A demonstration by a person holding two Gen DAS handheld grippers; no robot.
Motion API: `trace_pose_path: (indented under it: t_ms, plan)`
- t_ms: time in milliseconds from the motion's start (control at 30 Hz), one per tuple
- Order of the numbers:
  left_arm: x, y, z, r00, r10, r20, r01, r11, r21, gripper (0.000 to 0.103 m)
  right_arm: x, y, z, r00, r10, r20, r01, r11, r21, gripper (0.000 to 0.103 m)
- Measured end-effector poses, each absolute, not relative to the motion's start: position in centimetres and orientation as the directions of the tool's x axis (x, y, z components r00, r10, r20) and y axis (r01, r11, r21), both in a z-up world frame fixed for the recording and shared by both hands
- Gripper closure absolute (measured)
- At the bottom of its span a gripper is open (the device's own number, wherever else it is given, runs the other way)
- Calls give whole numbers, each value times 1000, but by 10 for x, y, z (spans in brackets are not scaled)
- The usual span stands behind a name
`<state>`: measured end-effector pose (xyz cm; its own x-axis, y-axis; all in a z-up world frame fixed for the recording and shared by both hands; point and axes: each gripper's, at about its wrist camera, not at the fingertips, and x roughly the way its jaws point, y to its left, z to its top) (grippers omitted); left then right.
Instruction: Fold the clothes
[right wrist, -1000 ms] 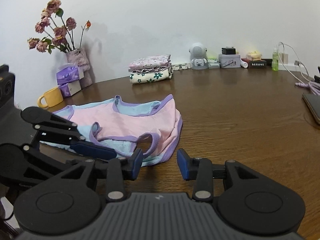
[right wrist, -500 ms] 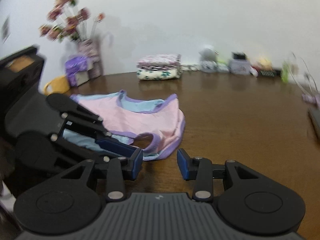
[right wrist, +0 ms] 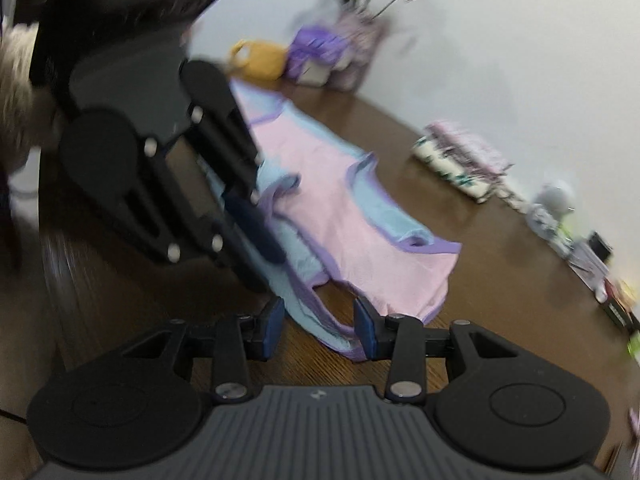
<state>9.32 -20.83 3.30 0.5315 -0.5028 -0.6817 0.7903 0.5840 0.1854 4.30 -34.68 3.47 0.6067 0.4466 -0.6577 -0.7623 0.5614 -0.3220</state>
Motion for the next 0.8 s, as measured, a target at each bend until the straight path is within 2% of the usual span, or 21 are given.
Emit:
trace_pose_path:
  t_ms: [100,200,267,300,367,400,467,533,700,733,767,800]
  plan:
    - [97,-206,32,519,-502,-691,791,589,166,87,57,-348,31,554,440,-707,-796,531,-293,65]
    - [102,-203,31,505,-503,-701,792,592,146,86,72,-355,31,485,468,-739,-821,536,-199,68]
    - [105,-202,31,495,-509,-705,794,594,129,85,83,-360,30,434,495,-753,-830,544,-121,80]
    - [107,-202,31,490,-511,-706,794,596,120,85,87,-362,30,414,505,-758,-833,545,-92,89]
    - [109,-201,33,486,-518,-704,794,599,107,84,96,-365,31,379,515,-769,-832,553,-40,94]
    - [109,-200,34,484,-524,-701,795,598,103,82,101,-366,33,363,518,-775,-830,558,-15,97]
    - [108,-200,37,491,-537,-686,798,593,107,68,109,-369,38,336,532,-777,-822,569,34,97]
    - [105,-202,38,511,-540,-668,796,591,130,65,118,-371,43,313,551,-774,-811,579,84,97]
    - [104,-214,37,579,-502,-642,768,599,225,67,139,-378,57,261,594,-761,-777,597,199,97]
    - [105,-215,37,587,-498,-639,763,604,230,72,142,-378,58,262,592,-763,-775,600,199,97]
    - [106,-215,38,594,-493,-636,757,609,235,81,144,-378,59,260,592,-763,-772,602,203,97]
    - [107,-215,38,598,-489,-635,753,614,236,82,147,-379,58,254,597,-761,-770,602,215,98]
